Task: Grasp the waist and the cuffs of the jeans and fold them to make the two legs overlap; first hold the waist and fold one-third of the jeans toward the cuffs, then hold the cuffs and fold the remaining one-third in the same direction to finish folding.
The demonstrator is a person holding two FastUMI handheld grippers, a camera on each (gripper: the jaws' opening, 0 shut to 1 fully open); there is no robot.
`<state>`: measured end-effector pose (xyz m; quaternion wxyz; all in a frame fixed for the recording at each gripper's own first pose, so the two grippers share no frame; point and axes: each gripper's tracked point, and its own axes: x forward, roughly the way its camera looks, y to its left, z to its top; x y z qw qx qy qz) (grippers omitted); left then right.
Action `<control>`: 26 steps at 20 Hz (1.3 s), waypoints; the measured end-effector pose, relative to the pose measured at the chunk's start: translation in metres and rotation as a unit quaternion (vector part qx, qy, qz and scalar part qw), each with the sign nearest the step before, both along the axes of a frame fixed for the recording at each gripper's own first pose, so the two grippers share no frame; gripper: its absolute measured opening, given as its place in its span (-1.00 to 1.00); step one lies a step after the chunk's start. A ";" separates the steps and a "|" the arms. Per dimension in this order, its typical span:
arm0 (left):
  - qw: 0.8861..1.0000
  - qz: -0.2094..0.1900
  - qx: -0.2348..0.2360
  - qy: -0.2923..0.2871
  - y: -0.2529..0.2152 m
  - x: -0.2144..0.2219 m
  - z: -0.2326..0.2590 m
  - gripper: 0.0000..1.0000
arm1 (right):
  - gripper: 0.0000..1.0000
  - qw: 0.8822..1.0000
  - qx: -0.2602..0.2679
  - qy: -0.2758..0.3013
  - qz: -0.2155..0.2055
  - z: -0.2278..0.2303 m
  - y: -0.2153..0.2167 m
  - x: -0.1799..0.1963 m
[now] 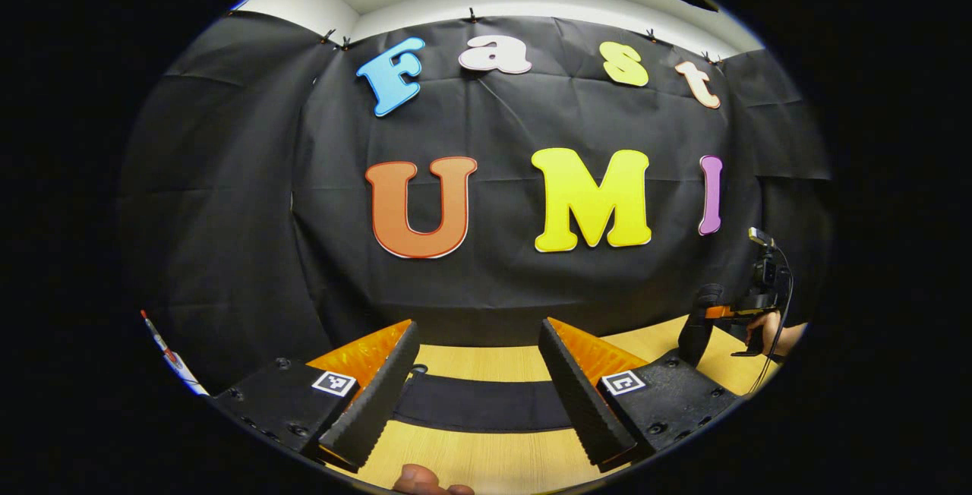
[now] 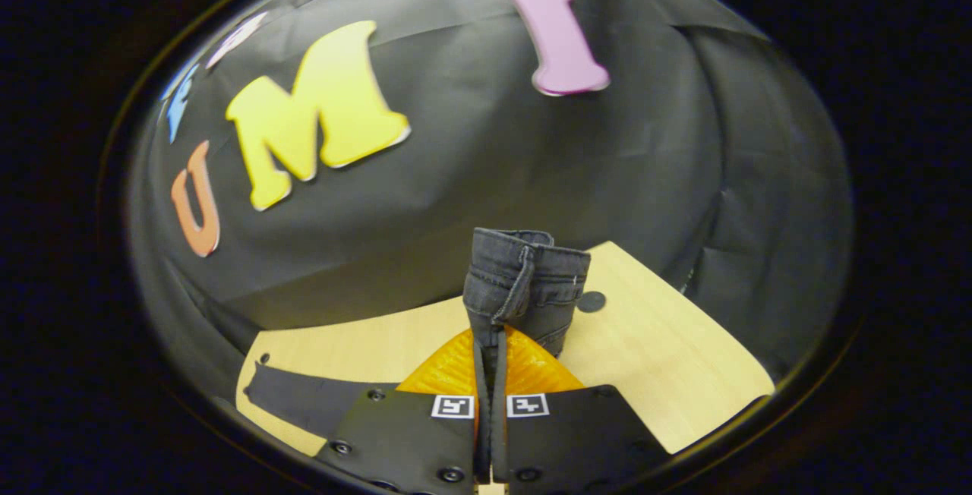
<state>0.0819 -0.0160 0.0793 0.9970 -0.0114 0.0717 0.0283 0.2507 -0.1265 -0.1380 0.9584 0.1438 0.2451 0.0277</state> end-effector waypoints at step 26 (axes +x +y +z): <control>0.996 0.087 -0.018 0.022 0.056 -0.072 -0.013 1.00 | -0.97 0.954 -0.146 0.024 0.259 0.045 0.024 -0.020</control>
